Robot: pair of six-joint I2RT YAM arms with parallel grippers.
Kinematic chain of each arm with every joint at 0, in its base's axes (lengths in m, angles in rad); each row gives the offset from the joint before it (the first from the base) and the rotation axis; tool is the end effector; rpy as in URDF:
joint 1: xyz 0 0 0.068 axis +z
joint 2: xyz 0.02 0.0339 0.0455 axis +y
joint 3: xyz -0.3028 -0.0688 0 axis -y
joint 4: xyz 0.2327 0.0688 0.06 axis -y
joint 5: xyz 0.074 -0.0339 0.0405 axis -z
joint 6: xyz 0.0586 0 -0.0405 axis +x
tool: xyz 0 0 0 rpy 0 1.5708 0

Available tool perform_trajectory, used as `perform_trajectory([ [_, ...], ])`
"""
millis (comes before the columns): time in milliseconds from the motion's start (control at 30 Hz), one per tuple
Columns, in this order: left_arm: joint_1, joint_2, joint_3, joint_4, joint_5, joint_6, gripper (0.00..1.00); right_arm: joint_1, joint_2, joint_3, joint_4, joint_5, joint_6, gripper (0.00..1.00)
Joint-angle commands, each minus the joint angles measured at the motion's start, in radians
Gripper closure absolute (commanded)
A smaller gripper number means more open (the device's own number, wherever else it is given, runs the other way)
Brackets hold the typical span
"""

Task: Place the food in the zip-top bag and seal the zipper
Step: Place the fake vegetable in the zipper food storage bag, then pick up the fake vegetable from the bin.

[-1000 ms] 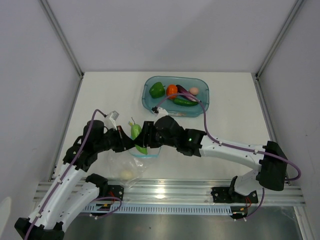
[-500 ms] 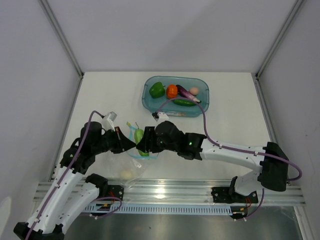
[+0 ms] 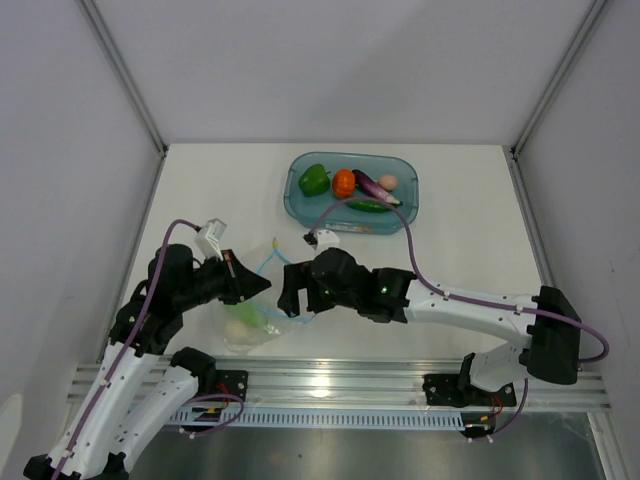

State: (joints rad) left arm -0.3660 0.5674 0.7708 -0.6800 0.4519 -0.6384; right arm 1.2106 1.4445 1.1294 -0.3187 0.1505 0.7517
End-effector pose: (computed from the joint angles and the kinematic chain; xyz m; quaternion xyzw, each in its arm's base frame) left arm 0.0777 -0.0572 0.3239 0.0025 0.8404 -0.4117 0.3523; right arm 0.1238 0.3039 0.3207 -0.1693 0.8741 0.3369 0.3061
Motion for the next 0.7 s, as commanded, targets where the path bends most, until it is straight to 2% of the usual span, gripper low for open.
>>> perform_trajectory([
  [0,0.002,-0.006,0.021,0.027,0.021,-0.010,1.00,-0.009,-0.081,0.090,-0.055,0.090,-0.084,0.03],
  [167,0.002,-0.006,0.005,0.031,0.014,-0.001,0.99,-0.114,-0.122,0.154,-0.080,0.070,-0.153,0.07],
  [367,0.002,0.005,-0.013,0.040,0.018,0.006,0.99,-0.318,-0.127,0.219,-0.043,0.054,-0.238,0.09],
  [533,0.002,0.014,-0.015,0.048,0.013,0.023,1.00,-0.509,-0.050,0.251,0.021,0.057,-0.313,0.08],
  [667,0.002,0.022,-0.027,0.063,0.014,0.029,0.99,-0.598,0.071,0.288,0.104,0.057,-0.350,0.09],
])
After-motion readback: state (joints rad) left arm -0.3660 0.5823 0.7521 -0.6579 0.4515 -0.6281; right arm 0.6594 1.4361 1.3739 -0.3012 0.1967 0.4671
